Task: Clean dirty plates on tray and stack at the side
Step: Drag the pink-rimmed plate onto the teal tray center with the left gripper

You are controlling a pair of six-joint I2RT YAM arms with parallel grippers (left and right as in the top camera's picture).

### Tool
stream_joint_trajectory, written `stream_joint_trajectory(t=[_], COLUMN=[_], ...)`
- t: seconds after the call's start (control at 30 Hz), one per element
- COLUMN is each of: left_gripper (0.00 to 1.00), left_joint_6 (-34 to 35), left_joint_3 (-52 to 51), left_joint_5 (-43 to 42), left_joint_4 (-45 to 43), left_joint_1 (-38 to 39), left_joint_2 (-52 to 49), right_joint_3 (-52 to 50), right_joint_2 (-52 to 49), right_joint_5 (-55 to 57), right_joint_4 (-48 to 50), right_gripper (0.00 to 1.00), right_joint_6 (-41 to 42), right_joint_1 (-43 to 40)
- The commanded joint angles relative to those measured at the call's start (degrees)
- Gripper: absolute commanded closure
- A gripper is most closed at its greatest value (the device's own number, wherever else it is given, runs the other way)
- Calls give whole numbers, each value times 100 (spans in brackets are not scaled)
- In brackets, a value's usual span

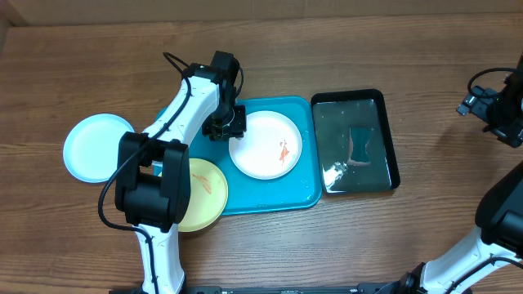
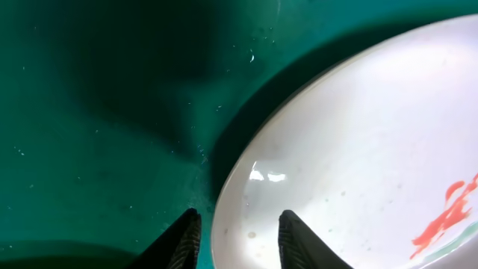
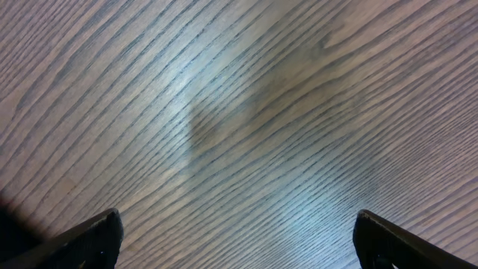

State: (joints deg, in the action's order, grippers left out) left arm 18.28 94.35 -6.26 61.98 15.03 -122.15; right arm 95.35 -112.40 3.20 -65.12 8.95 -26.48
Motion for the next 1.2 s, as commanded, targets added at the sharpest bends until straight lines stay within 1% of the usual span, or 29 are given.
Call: stream_joint_trajectory(t=[0.0,0.07,0.17,0.2,0.47,0.57,0.7,0.73,0.83,1.03,1.17], left_gripper=[66,67,74,75,76,80,82,84,96,96,96], left_joint_6=[-310,-310,-308,-310,-289,-286,-291,-295,-310,-295,179], left_joint_3=[81,52,52,52,-44,-181,-315,-328,-328,-328,-328], left_joint_5=[348,511,562,564,562,522,522,525,568,837,835], left_joint_4=[39,57,90,90,-4,-131,-299,-315,-345,-264,-79], left_joint_1=[57,81,87,87,116,118,120,118,118,96,98], left_joint_2=[33,33,33,33,33,33,33,33,33,33,33], right_joint_3=[59,59,59,59,59,59,59,59,59,59,59], right_joint_2=[160,160,160,160,160,160,160,160,160,160,160], right_joint_5=[15,15,15,15,15,15,15,15,15,15,15], right_joint_4=[33,33,33,33,33,33,33,33,33,33,33], right_gripper=[0,0,0,0,0,0,0,0,0,0,0], right_joint_6=[-2,-2,-2,-2,-2,-2,-2,-2,-2,-2,-2], right_joint_1=[0,0,0,0,0,0,0,0,0,0,0])
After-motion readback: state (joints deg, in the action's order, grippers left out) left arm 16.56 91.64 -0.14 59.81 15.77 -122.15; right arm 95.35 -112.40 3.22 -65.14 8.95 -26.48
